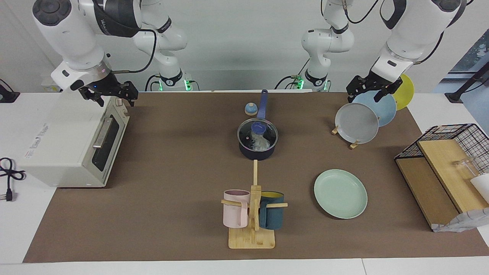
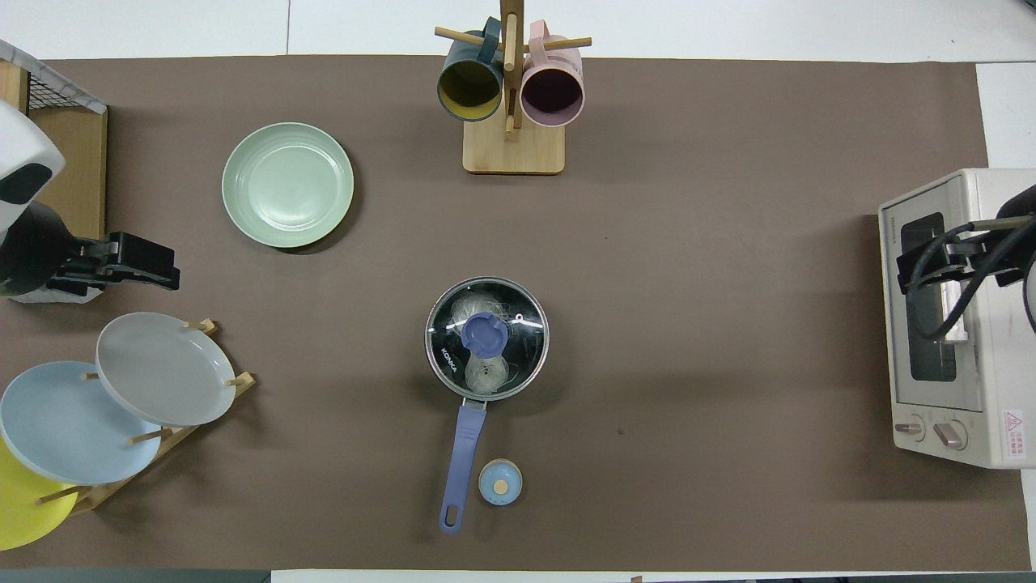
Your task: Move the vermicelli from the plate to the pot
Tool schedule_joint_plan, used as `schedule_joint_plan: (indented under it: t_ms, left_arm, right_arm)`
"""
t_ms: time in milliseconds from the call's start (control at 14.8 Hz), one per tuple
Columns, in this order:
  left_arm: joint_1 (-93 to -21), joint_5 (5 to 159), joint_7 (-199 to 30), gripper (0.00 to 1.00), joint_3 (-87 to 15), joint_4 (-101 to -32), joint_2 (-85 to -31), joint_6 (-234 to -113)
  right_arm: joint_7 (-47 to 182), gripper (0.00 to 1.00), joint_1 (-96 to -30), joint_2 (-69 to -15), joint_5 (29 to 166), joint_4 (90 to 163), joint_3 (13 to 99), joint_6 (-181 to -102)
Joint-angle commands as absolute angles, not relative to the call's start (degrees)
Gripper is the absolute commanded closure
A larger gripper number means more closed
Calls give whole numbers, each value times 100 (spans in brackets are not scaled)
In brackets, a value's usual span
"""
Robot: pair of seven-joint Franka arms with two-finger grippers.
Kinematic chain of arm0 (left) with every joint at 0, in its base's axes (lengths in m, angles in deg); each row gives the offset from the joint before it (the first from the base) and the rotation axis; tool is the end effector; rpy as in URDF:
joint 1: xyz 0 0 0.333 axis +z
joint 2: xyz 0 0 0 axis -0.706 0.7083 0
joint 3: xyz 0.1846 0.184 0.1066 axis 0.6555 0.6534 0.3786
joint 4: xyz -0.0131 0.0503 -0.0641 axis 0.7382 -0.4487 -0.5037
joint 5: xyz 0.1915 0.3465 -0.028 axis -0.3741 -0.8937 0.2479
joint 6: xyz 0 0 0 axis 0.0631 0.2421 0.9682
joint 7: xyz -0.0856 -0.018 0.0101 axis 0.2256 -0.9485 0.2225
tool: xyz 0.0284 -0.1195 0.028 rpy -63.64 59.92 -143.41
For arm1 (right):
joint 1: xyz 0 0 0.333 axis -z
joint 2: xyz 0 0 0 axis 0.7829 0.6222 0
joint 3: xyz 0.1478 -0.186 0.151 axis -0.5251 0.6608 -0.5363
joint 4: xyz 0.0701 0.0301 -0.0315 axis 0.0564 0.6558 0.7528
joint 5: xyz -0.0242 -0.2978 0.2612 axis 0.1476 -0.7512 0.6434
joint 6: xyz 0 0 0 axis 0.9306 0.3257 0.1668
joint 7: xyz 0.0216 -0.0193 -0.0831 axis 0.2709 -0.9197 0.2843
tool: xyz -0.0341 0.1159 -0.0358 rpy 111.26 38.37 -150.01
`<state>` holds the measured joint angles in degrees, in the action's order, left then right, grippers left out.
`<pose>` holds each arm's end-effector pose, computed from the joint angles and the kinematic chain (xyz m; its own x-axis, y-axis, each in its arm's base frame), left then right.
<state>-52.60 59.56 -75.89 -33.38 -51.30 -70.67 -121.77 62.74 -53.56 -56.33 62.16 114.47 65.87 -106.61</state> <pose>0.5297 -0.0822 0.5616 0.9963 -0.0292 -0.0813 -0.0259 -0.9988 0.0413 0.5449 -0.0181 0.5396 0.9842 0.0302 -0.1747 0.0439 -0.9962 0.0750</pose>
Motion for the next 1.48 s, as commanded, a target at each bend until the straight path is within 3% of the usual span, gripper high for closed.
schedule_joint_plan:
  t_ms: [0, 1415]
  left_arm:
    - [-5150, 5902, -7547, 0, -3394, -5085, -7109, -12069]
    - [-5150, 5893, -7547, 0, -3394, -5085, -7109, -12069]
  right_arm:
    - [6468, 0, -5030, -5713, 6343, 11525, 6461, -10554]
    - [6591, 0, -5038, -5888, 6633, 11473, 6479, -10694]
